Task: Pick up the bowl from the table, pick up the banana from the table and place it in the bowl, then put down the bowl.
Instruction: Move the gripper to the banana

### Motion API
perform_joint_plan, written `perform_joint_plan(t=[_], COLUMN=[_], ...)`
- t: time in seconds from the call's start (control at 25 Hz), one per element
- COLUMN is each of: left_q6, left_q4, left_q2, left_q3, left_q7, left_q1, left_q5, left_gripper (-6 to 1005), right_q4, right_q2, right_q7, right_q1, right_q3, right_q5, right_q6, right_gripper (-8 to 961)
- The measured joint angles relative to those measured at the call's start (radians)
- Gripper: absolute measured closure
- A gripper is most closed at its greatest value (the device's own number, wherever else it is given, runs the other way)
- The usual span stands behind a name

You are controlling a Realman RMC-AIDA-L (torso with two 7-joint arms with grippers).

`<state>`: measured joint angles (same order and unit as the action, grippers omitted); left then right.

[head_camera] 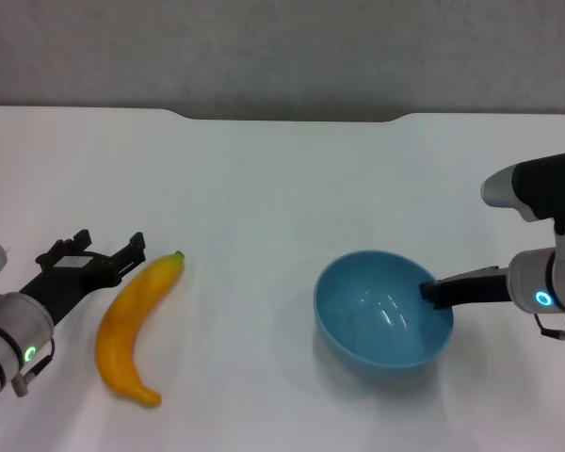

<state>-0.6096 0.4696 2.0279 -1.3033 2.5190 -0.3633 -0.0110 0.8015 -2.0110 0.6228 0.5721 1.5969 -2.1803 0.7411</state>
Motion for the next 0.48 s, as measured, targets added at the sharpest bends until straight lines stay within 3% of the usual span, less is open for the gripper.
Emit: perform_joint_plan(t=[0.28,0.48], left_q6=[0.086,0.389], left_q4=[0.104,0.314], left_q2=[-0.004,-0.012], left_q3=[0.017,0.026], left_q7=[-0.049,-0.144], left_q1=[0.013,0.035], left_q5=[-0.043,-0.180], left_gripper=[182,185], right_q4=[0.010,0.013], right_q2=[-0.001,-0.001], right_q7=[-0.005,-0.005], right_q1=[-0.024,-0.027], right_q3=[0.002,0.010], right_q5=[0.000,0.000], right_q6=[-0.022,-0.024], right_gripper=[917,916])
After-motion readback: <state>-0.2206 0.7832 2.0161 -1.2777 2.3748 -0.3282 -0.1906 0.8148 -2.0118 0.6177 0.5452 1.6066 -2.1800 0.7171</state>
